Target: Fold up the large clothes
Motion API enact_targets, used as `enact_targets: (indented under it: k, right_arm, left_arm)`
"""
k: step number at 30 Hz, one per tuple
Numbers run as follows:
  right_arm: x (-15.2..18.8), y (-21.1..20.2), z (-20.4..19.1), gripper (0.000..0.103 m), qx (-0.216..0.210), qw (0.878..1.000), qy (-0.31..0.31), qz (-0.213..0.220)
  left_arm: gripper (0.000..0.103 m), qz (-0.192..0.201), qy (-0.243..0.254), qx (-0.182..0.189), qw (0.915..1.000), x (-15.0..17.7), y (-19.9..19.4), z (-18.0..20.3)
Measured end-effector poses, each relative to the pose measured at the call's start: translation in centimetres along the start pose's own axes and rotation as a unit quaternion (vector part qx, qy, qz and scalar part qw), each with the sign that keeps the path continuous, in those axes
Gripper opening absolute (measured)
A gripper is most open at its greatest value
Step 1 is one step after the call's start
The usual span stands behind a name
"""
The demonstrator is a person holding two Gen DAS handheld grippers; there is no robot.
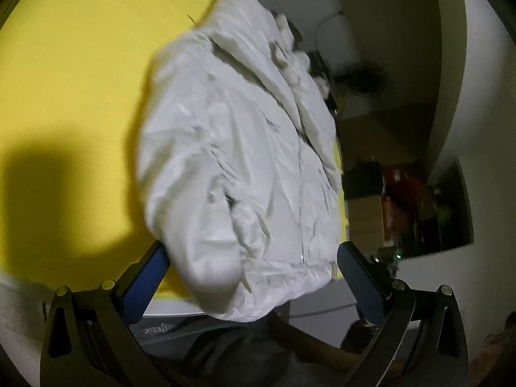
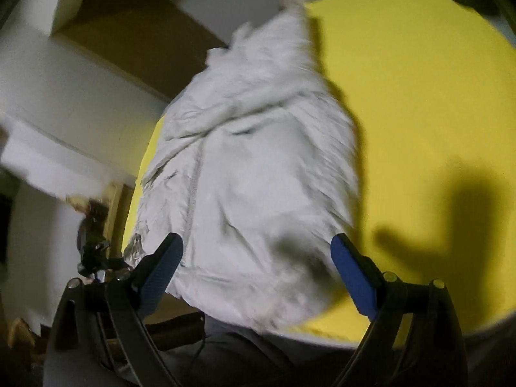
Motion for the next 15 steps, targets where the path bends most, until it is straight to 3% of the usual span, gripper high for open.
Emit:
enact_targets:
  k: [5, 15]
  right_arm:
    - [1.4, 0.2, 3.4, 0.091, -0.028, 0.997, 0.068, -0.010]
    - [1.5, 1.4, 3.7, 0.090, -0.010, 0.997, 0.066, -0.042]
  left_arm:
    - [0.103, -0.021, -0.006, 0.003, 0.9998, -0.3, 1.5, 0.0]
    - [0.103, -0.044, -0.027, 0.025, 0.9983, -0.1, 2.6, -0.2]
Point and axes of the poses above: each gripper's, at about its wrist camera, not at the fingertips, and y roughly the way its jaws point, z to its right, x to its underside, the point moved 4 cm from there along y, roughly the way its jaws point, and after that the axes turned 2 degrees about x, right-handed, at the moved point
